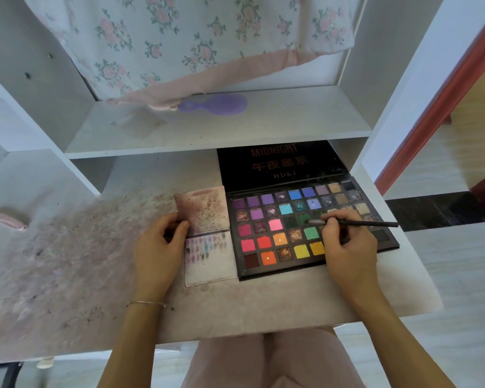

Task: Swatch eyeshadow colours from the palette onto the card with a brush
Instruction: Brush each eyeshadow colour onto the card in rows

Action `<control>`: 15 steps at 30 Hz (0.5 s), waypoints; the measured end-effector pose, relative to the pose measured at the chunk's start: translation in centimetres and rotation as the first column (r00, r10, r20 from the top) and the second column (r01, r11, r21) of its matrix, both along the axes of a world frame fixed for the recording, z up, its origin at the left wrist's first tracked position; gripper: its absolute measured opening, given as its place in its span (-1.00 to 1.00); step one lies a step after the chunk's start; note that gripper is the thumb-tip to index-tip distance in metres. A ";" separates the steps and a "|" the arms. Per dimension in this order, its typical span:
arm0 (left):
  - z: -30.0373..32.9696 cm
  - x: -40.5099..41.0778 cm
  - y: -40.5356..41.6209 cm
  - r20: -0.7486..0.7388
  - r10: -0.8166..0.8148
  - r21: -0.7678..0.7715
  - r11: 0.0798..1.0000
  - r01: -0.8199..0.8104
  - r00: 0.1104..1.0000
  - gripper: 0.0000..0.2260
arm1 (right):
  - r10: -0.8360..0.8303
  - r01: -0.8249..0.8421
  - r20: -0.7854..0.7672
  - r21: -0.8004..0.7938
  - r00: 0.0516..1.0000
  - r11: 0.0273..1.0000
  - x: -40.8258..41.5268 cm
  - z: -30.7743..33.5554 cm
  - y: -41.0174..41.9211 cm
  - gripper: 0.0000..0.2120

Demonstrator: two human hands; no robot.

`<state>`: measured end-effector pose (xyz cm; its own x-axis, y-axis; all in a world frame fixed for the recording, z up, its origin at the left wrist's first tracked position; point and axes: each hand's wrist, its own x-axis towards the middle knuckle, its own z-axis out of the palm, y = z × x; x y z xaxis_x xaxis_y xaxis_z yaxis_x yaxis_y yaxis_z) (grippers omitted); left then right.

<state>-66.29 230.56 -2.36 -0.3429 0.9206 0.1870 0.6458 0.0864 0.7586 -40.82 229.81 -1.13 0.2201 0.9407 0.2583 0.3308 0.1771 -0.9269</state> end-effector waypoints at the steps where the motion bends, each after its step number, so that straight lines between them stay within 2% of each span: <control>1: 0.1 0.1 0.0 0.006 -0.001 -0.004 1.000 0.001 1.000 -0.83 | 0.026 -0.026 -0.016 0.002 1.000 1.000 -0.6 0.2 -0.1 -0.68; 9: 0.1 0.0 -0.2 0.012 -0.013 0.000 1.000 0.013 1.000 -0.80 | 0.351 -0.347 0.056 -0.064 0.935 0.936 -7.1 0.3 -0.7 -0.72; 15: 0.0 0.0 -0.1 0.054 -0.003 0.040 0.999 0.001 0.999 -0.81 | 0.410 -0.388 0.155 -0.157 0.899 0.908 -9.1 -0.5 -0.5 -0.79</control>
<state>-66.32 230.44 -2.36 -0.3519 0.9134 0.2045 0.6039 0.0546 0.7952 -49.95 229.33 -1.68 -0.2198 0.9657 0.1385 0.4188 0.2216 -0.8806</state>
